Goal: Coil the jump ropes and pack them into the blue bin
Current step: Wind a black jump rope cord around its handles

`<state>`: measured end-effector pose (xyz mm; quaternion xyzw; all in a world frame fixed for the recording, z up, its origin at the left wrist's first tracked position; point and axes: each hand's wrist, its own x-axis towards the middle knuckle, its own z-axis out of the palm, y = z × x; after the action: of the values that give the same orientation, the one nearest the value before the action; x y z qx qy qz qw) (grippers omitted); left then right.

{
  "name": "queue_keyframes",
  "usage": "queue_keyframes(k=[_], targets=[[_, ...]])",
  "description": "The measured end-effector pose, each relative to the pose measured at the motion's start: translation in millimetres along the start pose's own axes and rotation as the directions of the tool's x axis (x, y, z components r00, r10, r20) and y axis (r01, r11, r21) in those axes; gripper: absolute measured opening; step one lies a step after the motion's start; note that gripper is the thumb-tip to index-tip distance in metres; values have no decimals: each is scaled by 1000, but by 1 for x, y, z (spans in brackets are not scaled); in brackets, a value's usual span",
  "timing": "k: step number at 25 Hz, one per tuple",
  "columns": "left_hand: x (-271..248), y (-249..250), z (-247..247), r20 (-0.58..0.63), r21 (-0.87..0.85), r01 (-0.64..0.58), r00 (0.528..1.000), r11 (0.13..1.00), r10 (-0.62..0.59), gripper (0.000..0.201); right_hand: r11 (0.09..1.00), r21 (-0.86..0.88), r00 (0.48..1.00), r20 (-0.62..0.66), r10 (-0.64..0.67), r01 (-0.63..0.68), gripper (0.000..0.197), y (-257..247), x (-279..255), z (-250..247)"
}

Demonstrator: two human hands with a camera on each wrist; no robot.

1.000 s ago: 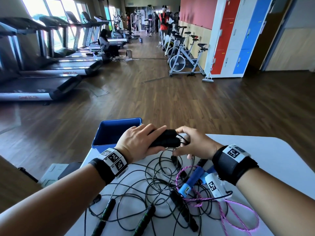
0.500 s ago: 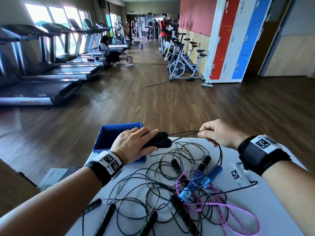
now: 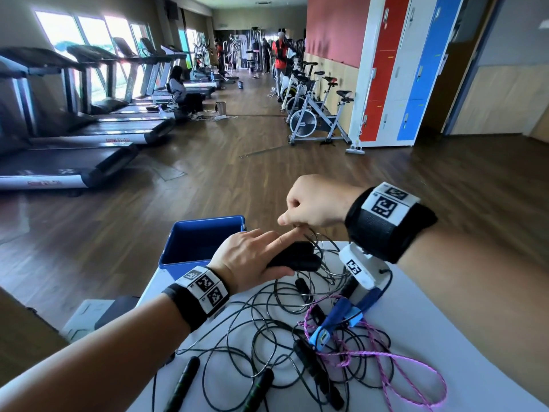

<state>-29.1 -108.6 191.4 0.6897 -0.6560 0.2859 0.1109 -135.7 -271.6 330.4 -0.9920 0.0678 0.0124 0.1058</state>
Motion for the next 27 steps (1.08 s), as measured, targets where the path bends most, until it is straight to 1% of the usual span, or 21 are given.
queue_keyframes(k=[3,6,8,10,12,15,18,21,23,25,27], targets=[[1,-1,0,28,-19,2,1000,1000,-2,77,1000,-26,997,69,14,-12,40,-22,6,7],[-1,-1,1,80,37,7,997,999,-10,82,1000,-10,995,101,27,-26,38,-30,7,10],[-2,-1,0,114,45,17,993,999,-22,83,999,23,993,110,29,-32,37,-27,5,10],[-2,-3,-3,119,22,19,993,1000,-22,83,997,77,994,108,24,-32,34,-24,1,7],[-1,-4,-4,122,20,8,992,1000,-11,90,992,121,996,85,21,-31,31,-20,-2,2],[3,-2,-3,162,21,30,986,999,-33,96,997,76,995,100,11,-19,35,-26,-1,0],[11,7,-5,177,41,33,983,999,-39,91,1000,14,992,124,9,-10,39,-33,1,2],[20,13,-9,239,32,103,965,994,-108,87,1000,-4,990,141,-9,10,46,-35,3,2],[19,11,-11,200,30,89,975,996,-93,83,999,29,989,143,-31,27,48,-31,4,1],[14,7,-13,187,3,85,979,996,-84,75,995,88,992,118,-55,45,44,-21,2,-1],[6,3,-14,182,-22,81,980,996,-76,65,988,138,994,74,-80,69,34,-3,-3,-5]])
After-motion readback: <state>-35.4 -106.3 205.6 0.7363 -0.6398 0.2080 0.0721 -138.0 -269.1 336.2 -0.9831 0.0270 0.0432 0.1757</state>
